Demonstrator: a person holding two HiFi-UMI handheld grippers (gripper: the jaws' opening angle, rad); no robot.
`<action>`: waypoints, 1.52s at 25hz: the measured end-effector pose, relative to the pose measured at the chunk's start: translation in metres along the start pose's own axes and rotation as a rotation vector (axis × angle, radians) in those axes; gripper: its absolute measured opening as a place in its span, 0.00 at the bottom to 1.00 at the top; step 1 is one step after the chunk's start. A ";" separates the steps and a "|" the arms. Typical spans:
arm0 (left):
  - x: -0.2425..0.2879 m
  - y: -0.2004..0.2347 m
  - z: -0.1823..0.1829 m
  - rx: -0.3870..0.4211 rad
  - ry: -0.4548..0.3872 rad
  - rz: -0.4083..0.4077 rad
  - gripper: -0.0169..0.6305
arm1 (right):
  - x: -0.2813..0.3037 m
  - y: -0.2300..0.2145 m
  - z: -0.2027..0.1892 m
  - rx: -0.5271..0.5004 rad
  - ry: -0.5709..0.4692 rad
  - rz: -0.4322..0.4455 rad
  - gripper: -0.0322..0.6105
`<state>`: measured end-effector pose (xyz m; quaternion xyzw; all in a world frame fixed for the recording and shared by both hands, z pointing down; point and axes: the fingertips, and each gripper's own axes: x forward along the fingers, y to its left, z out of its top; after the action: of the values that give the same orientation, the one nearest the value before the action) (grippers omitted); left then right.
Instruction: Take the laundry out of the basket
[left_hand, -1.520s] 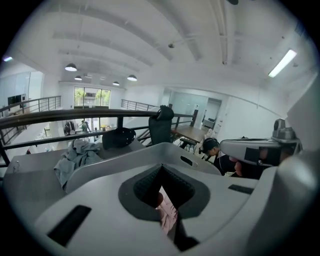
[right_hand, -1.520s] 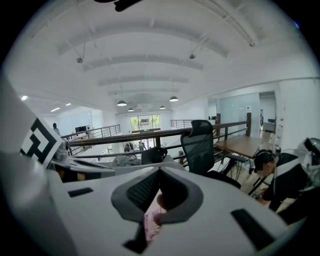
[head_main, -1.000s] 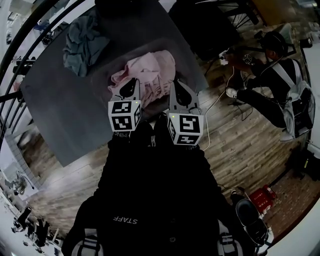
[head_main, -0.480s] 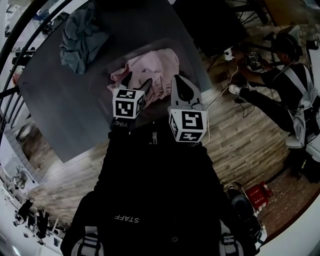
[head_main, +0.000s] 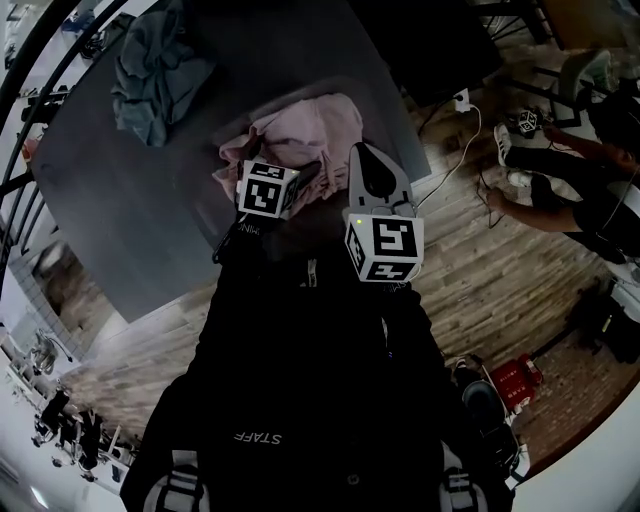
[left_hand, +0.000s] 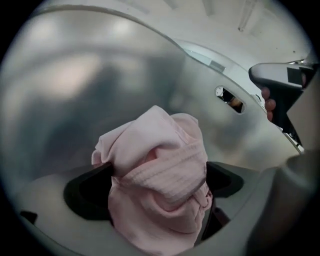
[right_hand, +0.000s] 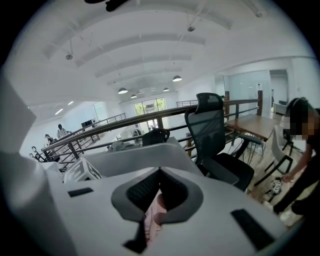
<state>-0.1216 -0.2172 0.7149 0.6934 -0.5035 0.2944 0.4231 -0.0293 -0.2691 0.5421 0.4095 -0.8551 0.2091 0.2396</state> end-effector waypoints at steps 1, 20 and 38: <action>0.004 0.000 -0.002 0.003 0.007 -0.002 0.91 | 0.001 0.000 0.000 0.000 0.002 0.000 0.07; 0.069 0.019 -0.023 0.003 0.079 0.075 0.91 | 0.009 -0.022 -0.006 0.091 0.068 -0.028 0.07; 0.008 -0.009 -0.005 -0.093 0.075 0.090 0.32 | -0.035 -0.039 0.000 0.132 0.014 -0.089 0.07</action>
<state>-0.1101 -0.2155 0.7211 0.6381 -0.5312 0.3151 0.4598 0.0209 -0.2708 0.5279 0.4606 -0.8187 0.2571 0.2270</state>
